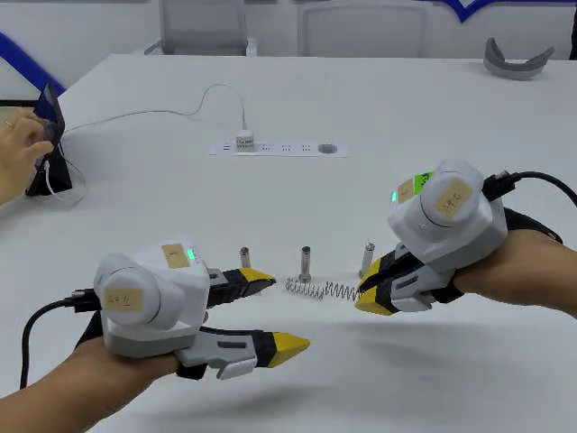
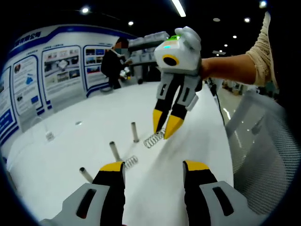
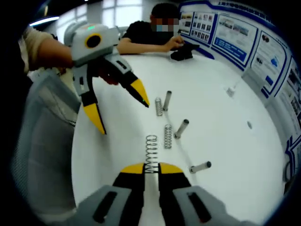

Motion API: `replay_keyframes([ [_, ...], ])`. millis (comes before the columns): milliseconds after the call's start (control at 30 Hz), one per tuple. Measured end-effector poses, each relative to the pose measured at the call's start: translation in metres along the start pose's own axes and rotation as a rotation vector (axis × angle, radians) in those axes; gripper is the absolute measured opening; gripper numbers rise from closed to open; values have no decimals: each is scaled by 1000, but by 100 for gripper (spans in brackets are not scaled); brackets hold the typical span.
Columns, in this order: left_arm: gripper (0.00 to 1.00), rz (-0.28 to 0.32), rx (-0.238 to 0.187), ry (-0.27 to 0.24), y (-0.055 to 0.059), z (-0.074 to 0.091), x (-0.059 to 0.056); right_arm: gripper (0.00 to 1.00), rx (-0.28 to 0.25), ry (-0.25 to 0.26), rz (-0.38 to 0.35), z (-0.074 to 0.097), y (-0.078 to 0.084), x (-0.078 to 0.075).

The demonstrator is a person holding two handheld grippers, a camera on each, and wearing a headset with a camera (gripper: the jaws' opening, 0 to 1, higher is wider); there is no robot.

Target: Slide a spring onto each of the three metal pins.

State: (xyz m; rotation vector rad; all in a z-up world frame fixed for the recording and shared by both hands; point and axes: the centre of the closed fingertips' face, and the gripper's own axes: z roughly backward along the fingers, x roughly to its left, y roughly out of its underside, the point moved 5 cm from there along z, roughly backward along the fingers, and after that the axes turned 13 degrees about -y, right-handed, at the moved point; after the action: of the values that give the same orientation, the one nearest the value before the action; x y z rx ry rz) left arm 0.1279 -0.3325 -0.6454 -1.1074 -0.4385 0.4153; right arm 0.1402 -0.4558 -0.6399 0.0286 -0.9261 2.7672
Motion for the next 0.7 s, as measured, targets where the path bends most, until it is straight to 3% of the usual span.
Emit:
replay_keyframes([
  [700,28,-91,-31,69,-10,-8,-17,12,69,-80,174,-5,-18,24],
])
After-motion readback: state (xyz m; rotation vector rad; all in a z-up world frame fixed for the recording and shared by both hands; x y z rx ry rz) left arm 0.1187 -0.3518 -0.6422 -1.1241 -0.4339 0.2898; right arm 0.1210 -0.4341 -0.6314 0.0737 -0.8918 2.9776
